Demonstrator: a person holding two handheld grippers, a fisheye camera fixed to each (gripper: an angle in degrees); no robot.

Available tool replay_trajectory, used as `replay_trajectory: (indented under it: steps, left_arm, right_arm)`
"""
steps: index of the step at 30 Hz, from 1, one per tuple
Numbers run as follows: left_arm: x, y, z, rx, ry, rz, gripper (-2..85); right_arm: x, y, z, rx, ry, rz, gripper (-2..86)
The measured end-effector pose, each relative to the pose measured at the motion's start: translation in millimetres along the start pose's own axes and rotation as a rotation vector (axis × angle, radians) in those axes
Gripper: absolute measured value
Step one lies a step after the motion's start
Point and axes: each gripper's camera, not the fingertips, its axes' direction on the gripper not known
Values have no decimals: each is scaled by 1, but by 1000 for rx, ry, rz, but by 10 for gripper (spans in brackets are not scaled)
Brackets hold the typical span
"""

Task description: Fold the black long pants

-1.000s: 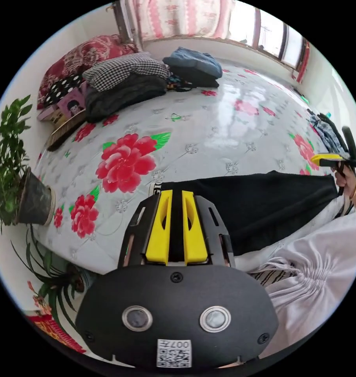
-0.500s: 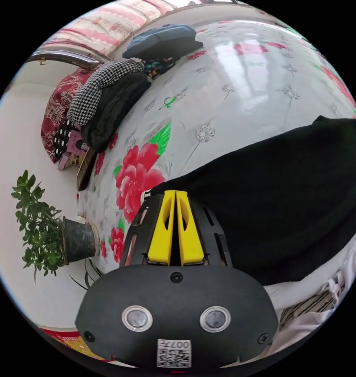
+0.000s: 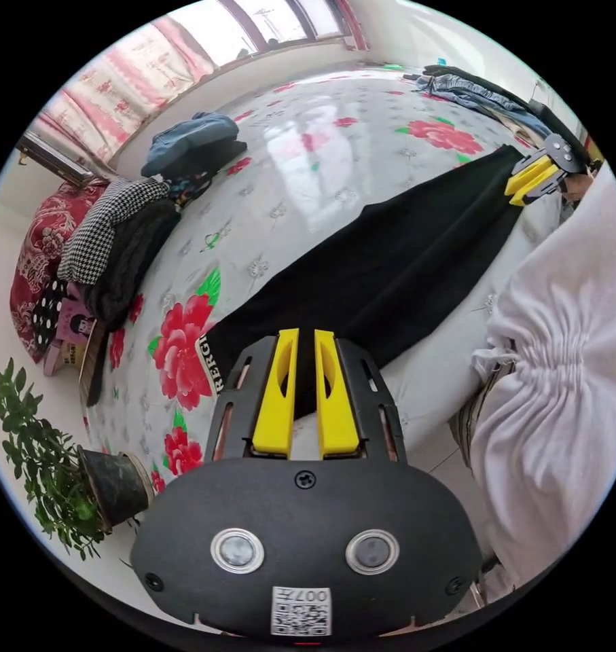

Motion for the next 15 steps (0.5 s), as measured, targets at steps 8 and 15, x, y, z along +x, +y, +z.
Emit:
replay_trajectory:
  steps: [8,15]
  left_arm:
    - [15,-11,8,-53,73,22,72]
    - [40,-14,-12,-33,114,204,107]
  right_arm:
    - [22,6,-10,-23,70,-61,0]
    - [90,46,-61,73,-72,7,-2]
